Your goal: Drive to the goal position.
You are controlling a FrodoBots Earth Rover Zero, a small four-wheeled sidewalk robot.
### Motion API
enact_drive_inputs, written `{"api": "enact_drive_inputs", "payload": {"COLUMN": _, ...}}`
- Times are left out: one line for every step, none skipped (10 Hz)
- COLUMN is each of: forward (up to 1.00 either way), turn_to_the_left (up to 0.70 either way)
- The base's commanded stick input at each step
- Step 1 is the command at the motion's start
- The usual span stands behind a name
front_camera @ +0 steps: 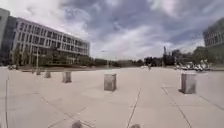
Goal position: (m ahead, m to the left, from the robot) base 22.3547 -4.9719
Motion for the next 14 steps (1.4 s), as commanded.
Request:
{"api": "enact_drive_inputs", "payload": {"forward": 0.7, "turn_to_the_left": 0.0}}
{"api": "enact_drive_inputs", "payload": {"forward": 0.7, "turn_to_the_left": 0.0}}
{"api": "enact_drive_inputs", "payload": {"forward": 0.7, "turn_to_the_left": 0.0}}
{"api": "enact_drive_inputs", "payload": {"forward": 0.7, "turn_to_the_left": 0.0}}
{"api": "enact_drive_inputs", "payload": {"forward": 0.7, "turn_to_the_left": -0.08}}
{"api": "enact_drive_inputs", "payload": {"forward": 0.7, "turn_to_the_left": -0.35}}
{"api": "enact_drive_inputs", "payload": {"forward": 0.7, "turn_to_the_left": -0.35}}
{"api": "enact_drive_inputs", "payload": {"forward": 0.7, "turn_to_the_left": -0.35}}
{"api": "enact_drive_inputs", "payload": {"forward": 0.7, "turn_to_the_left": -0.35}}
{"api": "enact_drive_inputs", "payload": {"forward": 0.7, "turn_to_the_left": -0.2}}
{"api": "enact_drive_inputs", "payload": {"forward": 0.7, "turn_to_the_left": -0.05}}
{"api": "enact_drive_inputs", "payload": {"forward": 0.7, "turn_to_the_left": 0.0}}
{"api": "enact_drive_inputs", "payload": {"forward": 0.7, "turn_to_the_left": 0.0}}
{"api": "enact_drive_inputs", "payload": {"forward": 0.7, "turn_to_the_left": 0.0}}
